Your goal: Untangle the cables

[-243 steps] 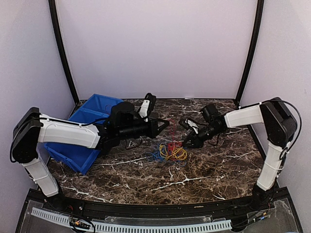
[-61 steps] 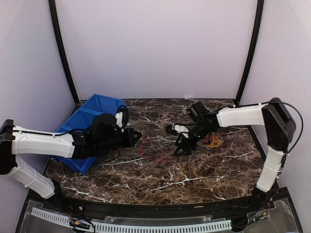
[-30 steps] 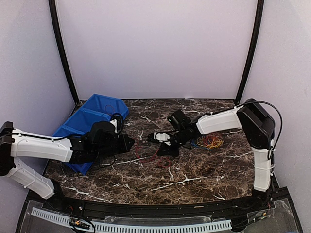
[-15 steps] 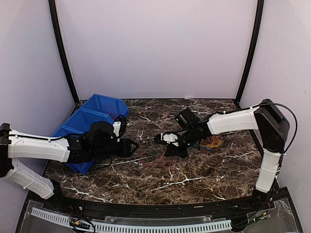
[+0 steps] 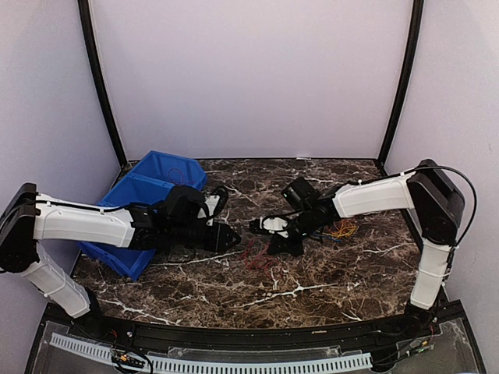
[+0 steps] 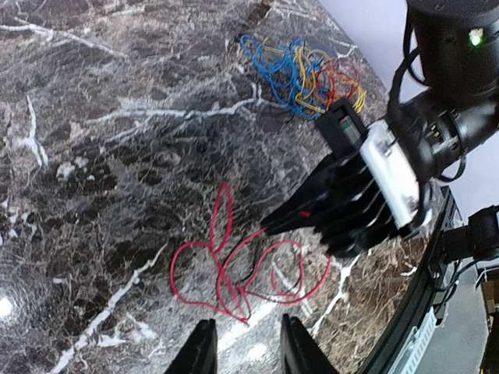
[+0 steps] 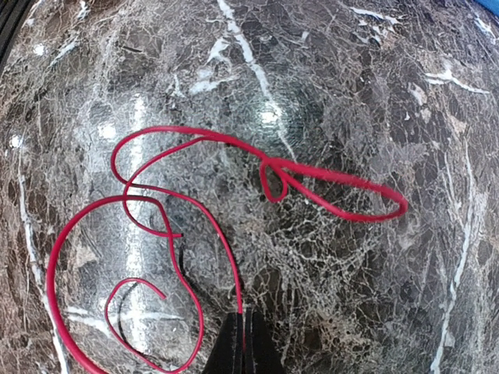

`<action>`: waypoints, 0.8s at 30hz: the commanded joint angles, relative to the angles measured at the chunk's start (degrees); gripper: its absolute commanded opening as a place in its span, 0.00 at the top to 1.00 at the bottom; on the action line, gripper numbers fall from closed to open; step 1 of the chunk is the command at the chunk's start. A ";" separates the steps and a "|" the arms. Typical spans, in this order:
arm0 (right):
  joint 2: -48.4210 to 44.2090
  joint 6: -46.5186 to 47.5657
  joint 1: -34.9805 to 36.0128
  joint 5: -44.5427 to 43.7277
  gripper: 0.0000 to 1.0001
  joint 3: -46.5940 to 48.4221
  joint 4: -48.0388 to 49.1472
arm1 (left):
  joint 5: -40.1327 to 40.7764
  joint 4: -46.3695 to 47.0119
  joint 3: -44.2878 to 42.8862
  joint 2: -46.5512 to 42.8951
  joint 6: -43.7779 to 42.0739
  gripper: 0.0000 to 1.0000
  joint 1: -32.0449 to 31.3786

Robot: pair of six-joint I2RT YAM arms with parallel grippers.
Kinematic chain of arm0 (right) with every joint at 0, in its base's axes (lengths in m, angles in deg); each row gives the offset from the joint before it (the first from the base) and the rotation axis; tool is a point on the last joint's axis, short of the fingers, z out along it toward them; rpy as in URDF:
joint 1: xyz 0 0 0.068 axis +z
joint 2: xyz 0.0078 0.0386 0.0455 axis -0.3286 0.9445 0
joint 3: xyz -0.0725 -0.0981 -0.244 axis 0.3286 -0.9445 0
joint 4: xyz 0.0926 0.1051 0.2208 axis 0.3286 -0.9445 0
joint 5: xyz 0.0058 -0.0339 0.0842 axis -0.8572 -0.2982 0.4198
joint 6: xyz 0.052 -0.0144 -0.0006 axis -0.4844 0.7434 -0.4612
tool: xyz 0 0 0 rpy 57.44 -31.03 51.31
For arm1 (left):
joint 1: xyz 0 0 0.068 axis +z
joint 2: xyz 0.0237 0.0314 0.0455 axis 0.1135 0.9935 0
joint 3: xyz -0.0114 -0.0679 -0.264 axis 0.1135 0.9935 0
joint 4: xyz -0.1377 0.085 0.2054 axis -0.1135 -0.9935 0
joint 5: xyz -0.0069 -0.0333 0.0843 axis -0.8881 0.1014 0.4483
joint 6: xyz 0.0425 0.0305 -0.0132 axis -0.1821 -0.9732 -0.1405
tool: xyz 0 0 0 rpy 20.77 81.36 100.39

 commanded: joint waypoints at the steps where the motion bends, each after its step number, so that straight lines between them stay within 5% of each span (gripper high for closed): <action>1: -0.96 -1.45 0.03 0.48 1.00 -0.97 1.01 | -3.69 -1.04 3.97 0.39 4.68 0.64 0.15; 6: -0.96 -1.64 0.05 0.70 1.00 -1.14 1.04 | -5.78 1.99 5.81 1.88 3.62 0.61 0.11; 18: 0.54 -2.34 0.03 1.92 1.00 -0.35 0.58 | 2.27 21.18 11.23 8.33 -30.57 0.59 -1.24; 24: 0.86 -2.57 -0.03 1.81 1.00 -0.49 0.76 | 4.27 29.94 10.19 15.34 -35.86 0.59 -1.47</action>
